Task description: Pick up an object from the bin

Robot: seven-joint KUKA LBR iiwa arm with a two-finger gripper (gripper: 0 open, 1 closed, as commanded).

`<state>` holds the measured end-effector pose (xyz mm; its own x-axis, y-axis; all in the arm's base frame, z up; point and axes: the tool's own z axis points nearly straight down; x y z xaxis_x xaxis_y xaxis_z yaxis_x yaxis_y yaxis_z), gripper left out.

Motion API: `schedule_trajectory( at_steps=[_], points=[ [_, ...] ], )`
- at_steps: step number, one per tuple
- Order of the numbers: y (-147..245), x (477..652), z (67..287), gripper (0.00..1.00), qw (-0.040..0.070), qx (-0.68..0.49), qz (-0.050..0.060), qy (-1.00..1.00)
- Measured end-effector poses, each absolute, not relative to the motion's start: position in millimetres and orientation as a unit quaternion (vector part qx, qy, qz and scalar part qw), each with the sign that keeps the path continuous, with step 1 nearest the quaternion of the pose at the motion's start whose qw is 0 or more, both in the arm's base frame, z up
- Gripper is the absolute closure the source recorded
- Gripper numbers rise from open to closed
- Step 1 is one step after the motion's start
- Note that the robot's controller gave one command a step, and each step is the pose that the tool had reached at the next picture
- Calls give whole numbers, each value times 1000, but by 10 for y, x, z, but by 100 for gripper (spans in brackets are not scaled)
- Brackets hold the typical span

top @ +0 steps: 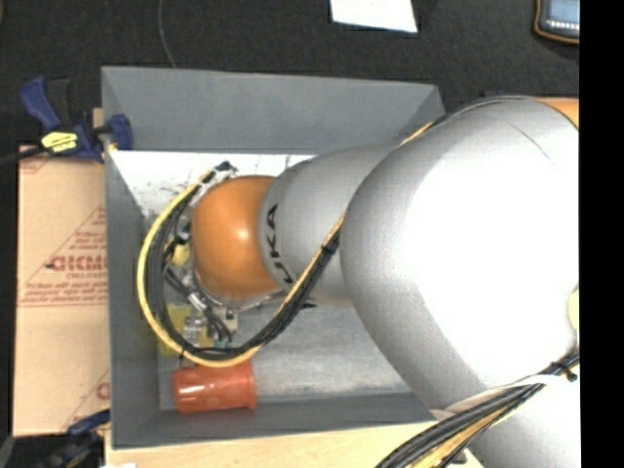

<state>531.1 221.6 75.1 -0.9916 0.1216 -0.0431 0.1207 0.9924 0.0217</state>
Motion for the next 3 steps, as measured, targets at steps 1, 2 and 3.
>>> schedule_trajectory(
  at_steps=[1,2,3],
  points=[
    [2215,5257,705,100,18,314,14,949],
    [2215,5258,705,100,18,313,14,949],
    [2201,5243,876,100,15,313,12,950]
  ],
)
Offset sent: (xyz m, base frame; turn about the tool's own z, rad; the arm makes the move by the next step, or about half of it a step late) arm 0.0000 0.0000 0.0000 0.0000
